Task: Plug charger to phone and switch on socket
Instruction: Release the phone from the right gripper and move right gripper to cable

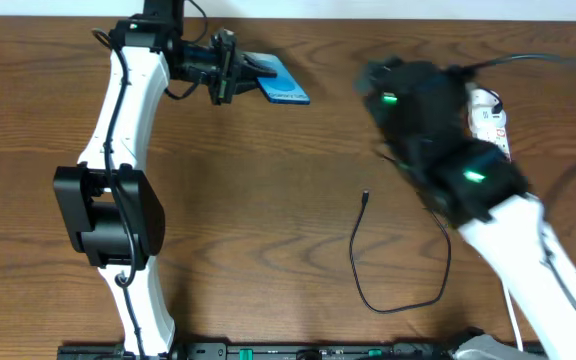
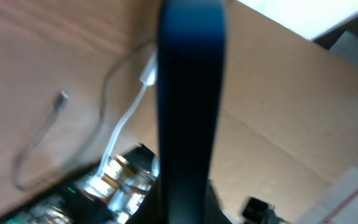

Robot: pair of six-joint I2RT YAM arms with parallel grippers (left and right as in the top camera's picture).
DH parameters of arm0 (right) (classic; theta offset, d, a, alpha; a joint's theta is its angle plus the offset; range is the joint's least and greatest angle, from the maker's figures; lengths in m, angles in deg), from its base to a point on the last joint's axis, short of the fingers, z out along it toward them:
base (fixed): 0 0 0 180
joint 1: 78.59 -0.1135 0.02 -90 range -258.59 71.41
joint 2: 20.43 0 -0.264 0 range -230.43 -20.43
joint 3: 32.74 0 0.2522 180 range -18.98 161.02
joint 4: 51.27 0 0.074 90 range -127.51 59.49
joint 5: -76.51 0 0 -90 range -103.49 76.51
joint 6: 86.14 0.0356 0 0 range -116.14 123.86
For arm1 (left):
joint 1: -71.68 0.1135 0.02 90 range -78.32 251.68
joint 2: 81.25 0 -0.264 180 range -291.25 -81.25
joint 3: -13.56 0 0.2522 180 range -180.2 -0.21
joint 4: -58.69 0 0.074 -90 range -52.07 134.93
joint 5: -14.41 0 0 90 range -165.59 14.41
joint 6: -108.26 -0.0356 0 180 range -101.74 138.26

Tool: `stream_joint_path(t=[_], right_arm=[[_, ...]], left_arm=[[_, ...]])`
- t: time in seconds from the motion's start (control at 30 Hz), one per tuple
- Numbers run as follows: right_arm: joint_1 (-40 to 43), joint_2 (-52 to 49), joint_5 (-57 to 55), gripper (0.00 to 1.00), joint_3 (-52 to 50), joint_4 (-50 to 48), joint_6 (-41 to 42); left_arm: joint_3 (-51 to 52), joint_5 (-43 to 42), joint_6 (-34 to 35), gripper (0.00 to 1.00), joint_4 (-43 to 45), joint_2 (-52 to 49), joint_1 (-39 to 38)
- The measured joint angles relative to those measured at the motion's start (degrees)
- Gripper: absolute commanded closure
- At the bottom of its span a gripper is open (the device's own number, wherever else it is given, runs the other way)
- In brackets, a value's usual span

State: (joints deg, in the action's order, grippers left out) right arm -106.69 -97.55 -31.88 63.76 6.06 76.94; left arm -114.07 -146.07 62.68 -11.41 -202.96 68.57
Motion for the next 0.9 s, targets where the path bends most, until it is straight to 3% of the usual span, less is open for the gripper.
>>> stream_joint_path(t=[0.13,0.2,0.33,0.4,0.63,0.83,0.9], right_arm=[[5.6,3.9,3.0,0.01,0.8,11.3,-15.7],[7.0,3.1,4.3,0.06,0.6,17.4,-20.5],[8.3,0.3,10.3,0.11,-3.7,19.9,-30.2],[8.3,-1.2,13.3,0.04,-7.4,18.9,-33.1],[8.3,-6.5,26.1,0.01,-22.9,7.1,-36.5],[7.7,-8.0,28.9,0.01,-30.6,-0.1,-32.4],[7.1,-8.0,29.1,0.16,-31.6,-2.5,-31.6]], left_arm=[[0.0,1.4,-9.2,0.93,-1.2,0.0,0.9],[0.0,1.8,-14.3,0.93,-1.9,0.0,0.8],[0.0,4.3,-19.3,0.93,-3.5,0.0,0.7],[0.0,6.6,-20.4,0.93,-4.8,0.0,0.7],[0.0,14.1,-22.0,0.93,-6.4,0.0,0.7],[0.0,17.0,-22.0,0.92,-6.7,0.0,0.7],[0.0,17.7,-22.1,0.93,-6.7,0.0,0.7]])
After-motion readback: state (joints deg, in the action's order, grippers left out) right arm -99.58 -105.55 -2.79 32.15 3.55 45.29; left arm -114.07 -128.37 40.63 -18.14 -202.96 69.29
